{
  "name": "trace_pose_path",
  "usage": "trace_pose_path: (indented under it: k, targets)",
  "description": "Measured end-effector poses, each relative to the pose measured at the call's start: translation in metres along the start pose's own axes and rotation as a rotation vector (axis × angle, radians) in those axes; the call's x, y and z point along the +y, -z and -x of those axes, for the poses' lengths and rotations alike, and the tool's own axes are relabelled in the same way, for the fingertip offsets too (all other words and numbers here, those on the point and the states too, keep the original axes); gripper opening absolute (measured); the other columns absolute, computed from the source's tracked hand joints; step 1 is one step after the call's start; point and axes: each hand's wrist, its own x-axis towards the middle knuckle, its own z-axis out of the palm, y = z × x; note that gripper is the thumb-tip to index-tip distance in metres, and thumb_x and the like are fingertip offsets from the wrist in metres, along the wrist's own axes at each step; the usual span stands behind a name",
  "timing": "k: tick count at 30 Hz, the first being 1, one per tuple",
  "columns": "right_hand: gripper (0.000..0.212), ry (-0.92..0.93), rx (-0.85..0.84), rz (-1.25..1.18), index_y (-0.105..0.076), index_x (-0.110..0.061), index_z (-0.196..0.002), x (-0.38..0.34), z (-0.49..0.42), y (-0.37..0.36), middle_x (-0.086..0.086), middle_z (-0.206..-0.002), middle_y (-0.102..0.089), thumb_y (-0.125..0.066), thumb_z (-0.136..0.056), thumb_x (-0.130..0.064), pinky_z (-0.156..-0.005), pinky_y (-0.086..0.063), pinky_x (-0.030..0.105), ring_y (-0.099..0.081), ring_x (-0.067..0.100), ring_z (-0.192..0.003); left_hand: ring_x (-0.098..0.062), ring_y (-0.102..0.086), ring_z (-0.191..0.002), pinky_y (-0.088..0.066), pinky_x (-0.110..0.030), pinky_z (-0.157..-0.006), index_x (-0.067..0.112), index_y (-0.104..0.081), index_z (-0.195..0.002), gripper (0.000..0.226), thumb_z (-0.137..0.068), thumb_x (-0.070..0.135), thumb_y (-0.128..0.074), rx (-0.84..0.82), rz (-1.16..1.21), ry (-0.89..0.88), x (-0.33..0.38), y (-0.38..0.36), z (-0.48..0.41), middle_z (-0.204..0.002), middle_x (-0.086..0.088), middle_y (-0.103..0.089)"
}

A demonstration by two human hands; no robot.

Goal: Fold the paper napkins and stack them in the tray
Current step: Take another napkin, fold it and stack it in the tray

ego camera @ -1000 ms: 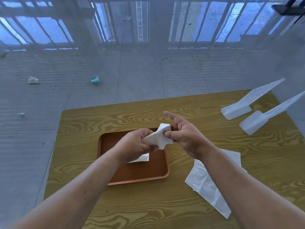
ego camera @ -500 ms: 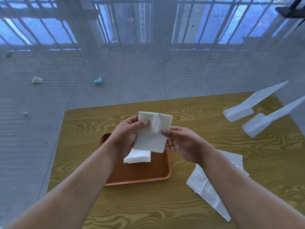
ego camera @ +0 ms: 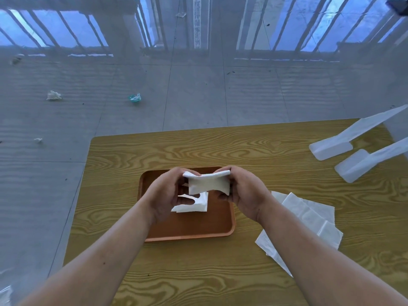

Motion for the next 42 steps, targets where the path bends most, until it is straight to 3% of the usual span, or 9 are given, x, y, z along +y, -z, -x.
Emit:
trace_pose_path:
  k: [3, 9, 13, 16, 20, 24, 31, 36, 42]
  targets:
    - [0.024, -0.017, -0.036, 0.085, -0.077, -0.011, -0.103, 0.012, -0.009, -0.006, 0.009, -0.097, -0.075, -0.056, -0.095, -0.019, -0.067, -0.058, 0.035, -0.072, 0.021, -0.081, -0.019, -0.073, -0.085, -0.059, -0.034, -0.069, 0.017, -0.083, -0.094, 0.039, -0.085, 0.05, -0.063, 0.063, -0.039, -0.003, -0.013, 0.012, 0.0, -0.098, -0.004, -0.079]
    - [0.053, 0.034, 0.123, 0.611, -0.056, -0.023, -0.136, 0.054, -0.036, -0.023, 0.016, -0.111, -0.067, -0.063, -0.089, -0.001, -0.076, -0.066, 0.043, -0.075, 0.028, -0.09, -0.007, -0.064, -0.06, -0.051, -0.024, -0.055, 0.039, -0.072, -0.09, 0.017, -0.082, 0.025, -0.079, 0.342, -0.408, -0.154, -0.059, 0.038, -0.013, -0.07, 0.015, -0.07]
    - [0.053, 0.15, 0.19, 0.87, -0.053, -0.026, -0.14, 0.086, -0.053, -0.034, -0.002, -0.113, -0.067, -0.061, -0.089, -0.013, -0.071, -0.052, 0.019, -0.067, 0.013, -0.095, -0.002, -0.065, -0.061, -0.052, -0.021, -0.053, 0.046, -0.064, -0.094, 0.02, -0.087, 0.031, -0.072, 0.438, -0.669, -0.171, -0.081, 0.048, -0.022, -0.08, 0.018, -0.07]
    - [0.056, 0.295, 0.252, 1.155, -0.049, -0.021, -0.145, 0.105, -0.053, -0.036, 0.004, -0.137, -0.058, -0.063, -0.091, -0.017, -0.1, -0.045, 0.032, -0.054, 0.025, -0.123, -0.005, -0.066, -0.083, -0.053, -0.026, -0.07, 0.042, -0.059, -0.115, 0.031, -0.086, 0.036, -0.07, 0.463, -0.813, -0.173, -0.089, 0.047, -0.025, -0.103, 0.016, -0.065]
    - [0.052, 0.611, 0.251, 1.447, -0.06, -0.015, -0.136, 0.118, -0.04, -0.031, 0.009, -0.134, -0.062, -0.068, -0.086, -0.015, -0.106, -0.049, 0.047, -0.055, 0.033, -0.123, -0.025, -0.054, -0.123, -0.048, -0.039, -0.099, 0.02, -0.061, -0.135, 0.046, -0.091, 0.03, -0.068, 0.456, -1.245, -0.39, -0.097, 0.041, -0.014, -0.138, 0.0, -0.058]
    - [0.05, 0.432, 0.016, 1.627, -0.053, -0.016, -0.15, 0.128, -0.04, -0.022, 0.008, -0.159, -0.05, -0.049, -0.101, -0.024, -0.125, -0.029, 0.048, -0.037, 0.033, -0.151, -0.025, -0.044, -0.144, -0.039, -0.041, -0.117, 0.026, -0.052, -0.151, 0.052, -0.1, 0.038, -0.055, 0.129, -1.543, -0.294, -0.101, 0.034, -0.015, -0.16, 0.0, -0.048]
    - [0.062, 0.398, -0.03, 1.531, -0.033, -0.024, -0.162, 0.121, -0.025, -0.006, 0.002, -0.171, -0.032, -0.045, -0.102, -0.025, -0.13, -0.013, 0.047, -0.018, 0.03, -0.16, -0.024, -0.056, -0.125, -0.048, -0.04, -0.098, 0.024, -0.066, -0.133, 0.042, -0.099, 0.046, -0.053, 0.223, -1.763, -0.32, -0.087, 0.012, -0.022, -0.139, 0.002, -0.061]
    - [0.042, 0.418, 0.351, 1.37, -0.064, -0.014, -0.135, 0.104, 0.026, 0.062, 0.005, -0.131, -0.066, -0.056, -0.094, -0.021, -0.108, -0.045, 0.043, -0.057, 0.03, -0.123, -0.026, -0.06, -0.114, -0.046, -0.039, -0.096, 0.022, -0.069, -0.116, 0.031, -0.099, 0.045, -0.059, 0.113, -1.668, -0.451, -0.076, -0.066, -0.045, -0.119, 0.0, -0.068]
    - [0.024, 0.17, 0.758, 1.236, -0.066, -0.017, -0.115, 0.119, 0.107, 0.176, 0.001, -0.109, -0.065, -0.066, -0.092, -0.022, -0.089, -0.052, 0.04, -0.058, 0.026, -0.101, -0.019, -0.059, -0.122, -0.049, -0.033, -0.097, 0.026, -0.064, -0.124, 0.036, -0.099, 0.052, -0.059, -0.217, -1.657, -0.542, -0.102, -0.182, -0.072, -0.122, 0.005, -0.065]
